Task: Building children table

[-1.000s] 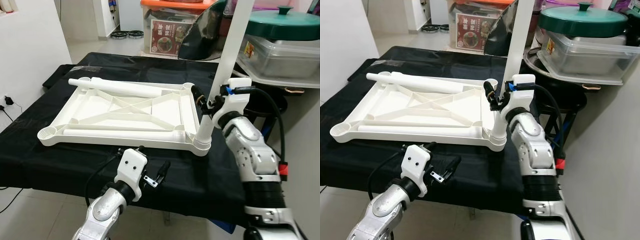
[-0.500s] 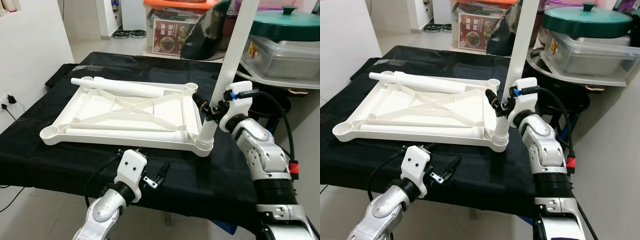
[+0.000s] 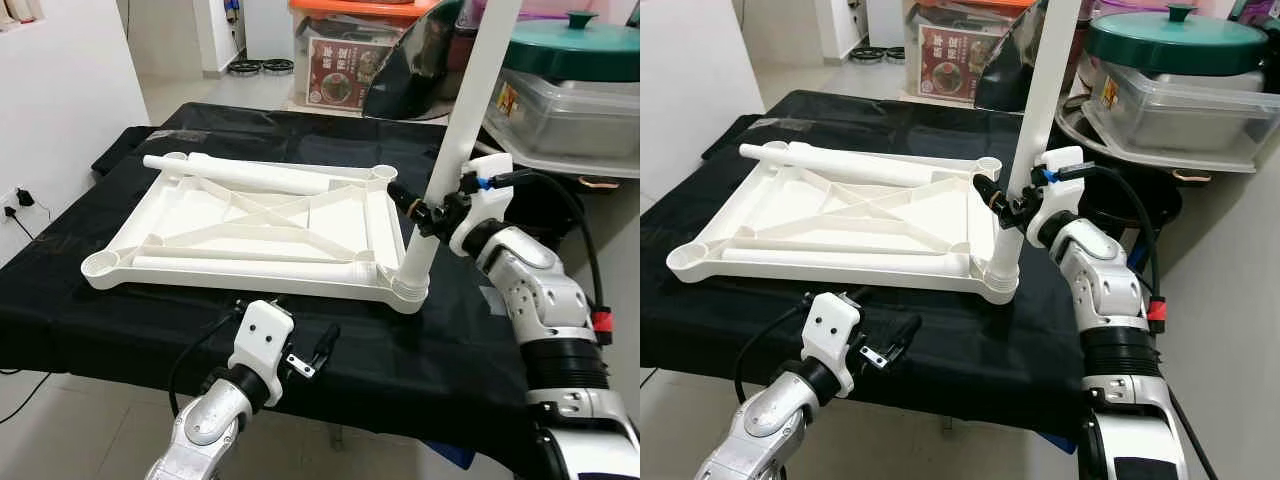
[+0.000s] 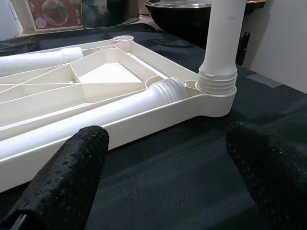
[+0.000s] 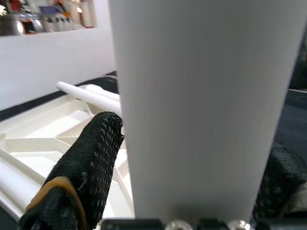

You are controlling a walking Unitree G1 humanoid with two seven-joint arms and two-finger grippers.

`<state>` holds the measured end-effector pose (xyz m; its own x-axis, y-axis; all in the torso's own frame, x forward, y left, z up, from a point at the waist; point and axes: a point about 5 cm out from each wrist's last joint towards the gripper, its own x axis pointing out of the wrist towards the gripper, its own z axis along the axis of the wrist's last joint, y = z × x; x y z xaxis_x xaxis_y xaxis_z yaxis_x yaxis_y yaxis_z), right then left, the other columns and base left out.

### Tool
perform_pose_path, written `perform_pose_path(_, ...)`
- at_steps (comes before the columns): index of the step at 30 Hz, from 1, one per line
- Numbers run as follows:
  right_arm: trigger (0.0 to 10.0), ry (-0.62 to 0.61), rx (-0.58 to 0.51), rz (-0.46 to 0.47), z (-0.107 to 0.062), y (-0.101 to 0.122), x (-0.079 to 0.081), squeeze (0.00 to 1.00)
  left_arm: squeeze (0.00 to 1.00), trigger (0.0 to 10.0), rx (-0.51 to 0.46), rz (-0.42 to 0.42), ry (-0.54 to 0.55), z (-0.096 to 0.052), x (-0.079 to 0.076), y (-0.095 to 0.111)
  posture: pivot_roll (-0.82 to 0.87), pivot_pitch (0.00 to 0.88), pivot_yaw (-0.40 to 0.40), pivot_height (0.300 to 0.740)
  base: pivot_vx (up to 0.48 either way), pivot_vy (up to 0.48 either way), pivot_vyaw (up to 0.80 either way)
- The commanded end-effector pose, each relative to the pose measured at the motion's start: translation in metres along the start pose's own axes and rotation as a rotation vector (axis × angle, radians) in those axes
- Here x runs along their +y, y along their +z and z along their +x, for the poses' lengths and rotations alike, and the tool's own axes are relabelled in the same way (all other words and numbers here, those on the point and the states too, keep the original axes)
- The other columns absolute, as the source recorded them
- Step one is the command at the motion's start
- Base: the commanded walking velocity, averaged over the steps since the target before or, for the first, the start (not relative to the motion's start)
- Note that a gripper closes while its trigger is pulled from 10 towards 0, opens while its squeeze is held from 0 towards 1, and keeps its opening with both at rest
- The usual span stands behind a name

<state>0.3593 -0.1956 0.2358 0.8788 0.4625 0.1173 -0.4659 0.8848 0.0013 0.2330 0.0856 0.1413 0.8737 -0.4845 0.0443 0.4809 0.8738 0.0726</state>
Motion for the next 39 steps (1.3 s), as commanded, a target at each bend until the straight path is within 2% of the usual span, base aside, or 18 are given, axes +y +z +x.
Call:
perform_pose_path(1, 10.0, 0.035, 0.002, 0.009, 0.000, 0.002, -0.001, 0.00, 0.00, 10.0, 0.005, 0.013, 0.000, -0.002, 0.001, 0.000, 0.13, 0.069, -0.062, 0.740, 0.000, 0.000, 0.00)
perform_pose_path(15, 10.0, 0.184, 0.081, 0.010, -0.009, -0.008, -0.009, 0.00, 0.00, 10.0, 0.001, 0.014, -0.004, -0.001, -0.001, 0.000, 0.13, 0.059, -0.065, 0.740, 0.000, 0.000, 0.00)
perform_pose_path(19, 10.0, 0.191, 0.085, 0.007, -0.009, -0.009, -0.010, 0.00, 0.00, 10.0, 0.002, 0.014, -0.003, -0.001, -0.001, 0.000, 0.13, 0.059, -0.065, 0.740, 0.000, 0.000, 0.00)
perform_pose_path(24, 10.0, 0.189, 0.087, 0.001, -0.007, -0.009, -0.013, 0.00, 0.00, 10.0, 0.001, 0.014, -0.004, -0.001, -0.001, 0.000, 0.14, 0.058, -0.067, 0.740, 0.000, 0.000, 0.00)
perform_pose_path(29, 10.0, 0.247, 0.094, 0.005, -0.004, -0.010, -0.012, 0.00, 0.00, 10.0, -0.001, 0.010, -0.010, -0.001, -0.003, 0.001, 0.14, 0.065, -0.069, 0.740, 0.000, 0.000, 0.00)
perform_pose_path(35, 10.0, 0.234, 0.090, -0.001, 0.000, -0.005, -0.020, 0.00, 0.00, 10.0, 0.002, 0.017, -0.033, -0.003, -0.009, 0.000, 0.14, 0.071, -0.071, 0.740, 0.000, 0.000, 0.00)
perform_pose_path(39, 10.0, 0.277, 0.090, 0.015, 0.000, -0.001, -0.023, 0.00, 0.00, 10.0, 0.006, 0.013, -0.038, -0.005, -0.011, 0.000, 0.14, 0.074, -0.072, 0.740, 0.000, 0.000, 0.00)
